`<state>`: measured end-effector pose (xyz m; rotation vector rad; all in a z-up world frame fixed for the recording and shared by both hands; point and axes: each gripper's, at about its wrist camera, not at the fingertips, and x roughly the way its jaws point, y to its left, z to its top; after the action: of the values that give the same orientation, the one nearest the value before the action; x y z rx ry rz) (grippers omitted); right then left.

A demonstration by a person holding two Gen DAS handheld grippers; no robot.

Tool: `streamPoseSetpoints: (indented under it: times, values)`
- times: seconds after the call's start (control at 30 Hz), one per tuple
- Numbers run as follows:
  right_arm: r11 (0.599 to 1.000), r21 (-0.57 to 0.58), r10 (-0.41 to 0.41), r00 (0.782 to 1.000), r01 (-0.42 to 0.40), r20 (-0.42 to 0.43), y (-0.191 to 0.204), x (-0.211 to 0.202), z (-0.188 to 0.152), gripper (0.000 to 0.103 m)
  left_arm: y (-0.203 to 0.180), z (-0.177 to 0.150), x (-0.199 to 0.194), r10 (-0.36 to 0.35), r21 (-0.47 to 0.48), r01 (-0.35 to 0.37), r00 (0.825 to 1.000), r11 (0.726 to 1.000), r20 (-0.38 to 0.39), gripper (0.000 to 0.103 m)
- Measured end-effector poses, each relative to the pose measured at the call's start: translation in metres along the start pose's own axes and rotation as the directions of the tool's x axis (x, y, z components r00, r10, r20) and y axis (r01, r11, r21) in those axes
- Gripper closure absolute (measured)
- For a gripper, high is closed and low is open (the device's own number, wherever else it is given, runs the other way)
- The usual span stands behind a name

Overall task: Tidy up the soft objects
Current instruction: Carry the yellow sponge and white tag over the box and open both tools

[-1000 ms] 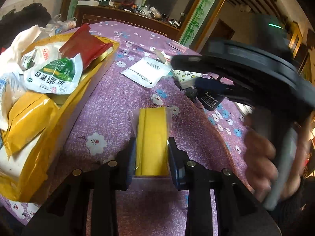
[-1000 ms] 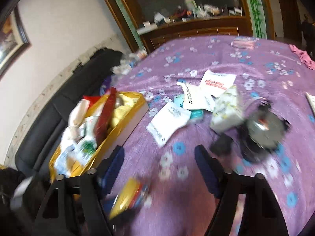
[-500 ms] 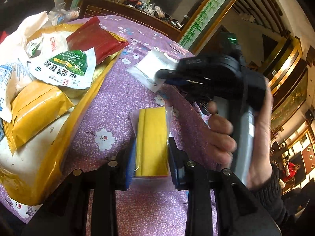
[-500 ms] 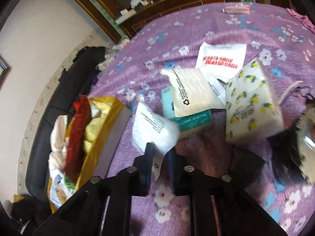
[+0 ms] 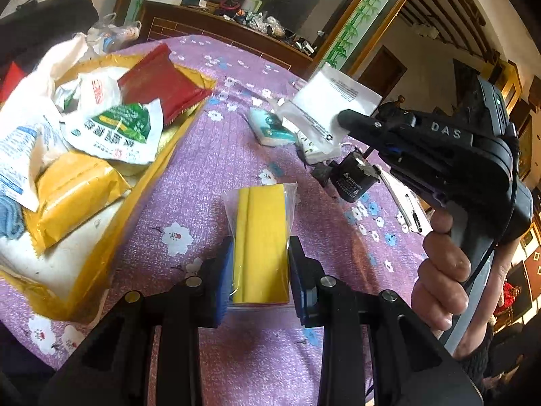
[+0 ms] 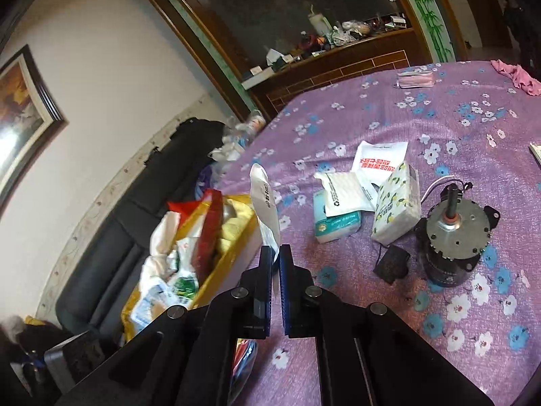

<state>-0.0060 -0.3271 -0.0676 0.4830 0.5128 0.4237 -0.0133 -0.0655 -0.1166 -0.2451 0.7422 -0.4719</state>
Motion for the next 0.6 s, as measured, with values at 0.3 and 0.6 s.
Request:
streamPoseSetpoints:
  times: [0.3,0.6]
  values:
    - [0.997,0.009,0.070,0.997,-0.070,0.042,0.011,-0.026,-0.004,0.099,0.008,0.017,-0.059,-0.002,-0.027,0.004,0.995,1.000,0.104,0.075]
    - [0.983,-0.030,0.183,0.983,-0.184,-0.023,0.050,0.002,-0.003,0.099,0.061,0.041,-0.099,0.097,-0.123,-0.072,0.972,0.990,0.213,0.075]
